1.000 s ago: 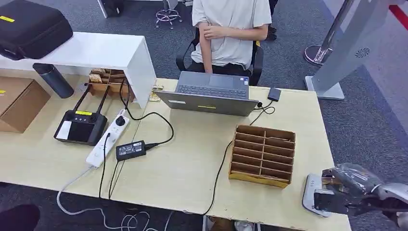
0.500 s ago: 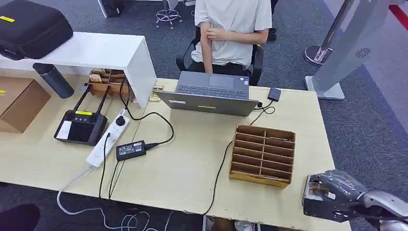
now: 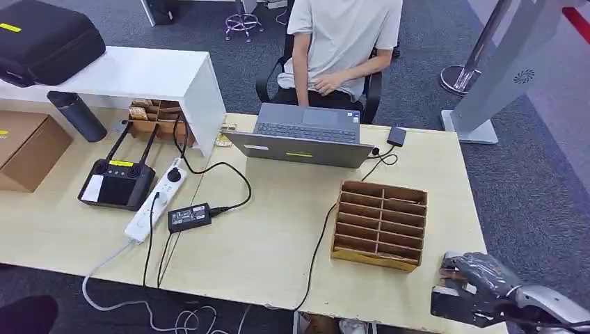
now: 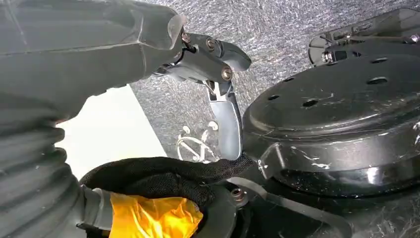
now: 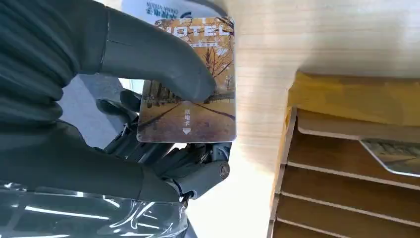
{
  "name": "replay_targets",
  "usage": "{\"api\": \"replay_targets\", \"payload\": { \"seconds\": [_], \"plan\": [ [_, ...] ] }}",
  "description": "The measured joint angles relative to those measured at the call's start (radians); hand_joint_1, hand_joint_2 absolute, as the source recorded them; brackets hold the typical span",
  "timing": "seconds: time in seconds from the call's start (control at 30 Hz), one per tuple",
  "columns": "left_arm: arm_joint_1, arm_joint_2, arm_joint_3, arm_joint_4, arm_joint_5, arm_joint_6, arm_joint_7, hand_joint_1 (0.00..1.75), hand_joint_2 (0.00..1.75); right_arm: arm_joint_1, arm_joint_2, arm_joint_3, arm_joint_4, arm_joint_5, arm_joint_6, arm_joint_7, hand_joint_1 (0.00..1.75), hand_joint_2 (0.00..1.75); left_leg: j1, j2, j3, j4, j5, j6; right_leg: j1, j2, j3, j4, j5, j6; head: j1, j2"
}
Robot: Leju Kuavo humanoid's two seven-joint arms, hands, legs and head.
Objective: Pass the card to the sensor for recognition and then transmit it.
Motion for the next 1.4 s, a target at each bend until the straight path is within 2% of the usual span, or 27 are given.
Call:
{"api": "replay_targets", "payload": {
  "seconds": [0.23,0.9,1.23,1.4],
  "plan": [
    [0.0,0.0,0.0,-0.001,-0.001,0.009,0.003,0.0,1.75,0.046,0.052,-0.026,0.039,0.044,-0.043,0.0,1.75,1.75,0.0,0.0,0.0,0.0,0.0,0.0,0.0,0.0,0.0,0.0,0.0,0.0,0.0,0.0],
    [0.0,0.001,0.0,-0.002,-0.002,0.012,0.007,0.0,1.75,0.063,0.111,-0.059,0.101,0.055,-0.05,-0.003,1.75,1.75,0.0,0.0,0.0,0.0,0.0,0.0,0.0,0.0,0.0,0.0,0.0,0.0,0.0,0.0],
    [0.001,0.006,0.0,-0.021,0.008,0.036,0.008,0.0,1.75,0.052,0.101,-0.124,0.065,0.041,-0.042,-0.022,1.75,1.75,0.0,0.0,0.0,0.0,0.0,0.0,0.0,0.0,0.0,0.0,0.0,0.0,0.0,0.0],
    [0.003,0.015,-0.001,-0.053,0.022,0.063,0.006,0.0,1.75,0.009,0.079,-0.179,-0.013,0.031,-0.064,-0.048,1.75,1.75,0.0,0.001,0.0,0.0,0.0,0.0,0.0,0.001,0.0,0.001,0.0,0.0,0.0,0.0]
  ]
}}
